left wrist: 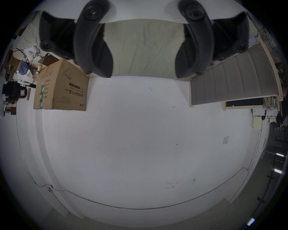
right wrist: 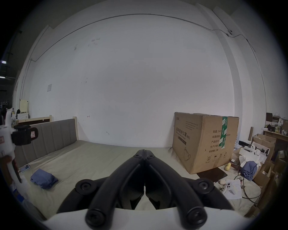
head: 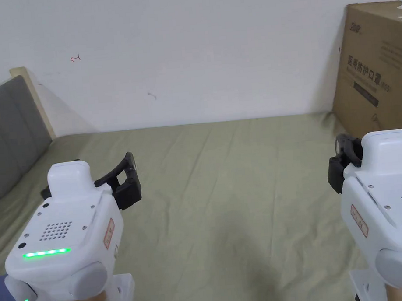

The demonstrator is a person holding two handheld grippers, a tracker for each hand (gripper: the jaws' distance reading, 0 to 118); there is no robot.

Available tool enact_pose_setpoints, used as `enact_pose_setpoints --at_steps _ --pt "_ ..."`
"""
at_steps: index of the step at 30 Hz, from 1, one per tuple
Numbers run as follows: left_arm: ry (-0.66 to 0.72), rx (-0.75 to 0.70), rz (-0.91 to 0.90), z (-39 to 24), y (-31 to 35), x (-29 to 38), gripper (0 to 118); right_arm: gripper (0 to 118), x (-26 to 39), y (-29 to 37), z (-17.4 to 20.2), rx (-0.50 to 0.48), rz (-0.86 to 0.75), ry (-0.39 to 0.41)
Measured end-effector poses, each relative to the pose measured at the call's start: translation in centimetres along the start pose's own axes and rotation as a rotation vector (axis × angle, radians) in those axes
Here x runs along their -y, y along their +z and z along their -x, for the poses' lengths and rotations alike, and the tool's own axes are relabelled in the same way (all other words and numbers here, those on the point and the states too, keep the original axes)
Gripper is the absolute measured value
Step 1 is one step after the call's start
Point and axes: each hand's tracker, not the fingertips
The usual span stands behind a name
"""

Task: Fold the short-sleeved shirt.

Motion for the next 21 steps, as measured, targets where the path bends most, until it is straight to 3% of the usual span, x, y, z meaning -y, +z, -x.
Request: enact_pose_setpoints --at_steps 1,3,4,7,21 --pt "0.000 0.005 0.001 -0.1 -0.1 0.3 53 0 0.1 0.1 -0.1 0.004 -0.004 0.000" --pt "-0.001 0.019 0.016 -0.6 -0.2 0.8 4 0 0.1 0.2 -0.1 0.006 -0.004 0.003" --pt "-0.001 0.032 0.039 -0.7 -0.4 1.1 0 0 0.2 0.2 -0.1 0.006 -0.006 0.003" --pt "0.053 0.104 0.083 -0.8 -0.7 1.7 0 0 0.3 0.3 0.0 0.008 -0.010 0.009" --pt "0.006 0.095 0.079 -1.6 -0.7 1.5 0 0 0.7 0.0 0.4 0.000 -0.004 0.006"
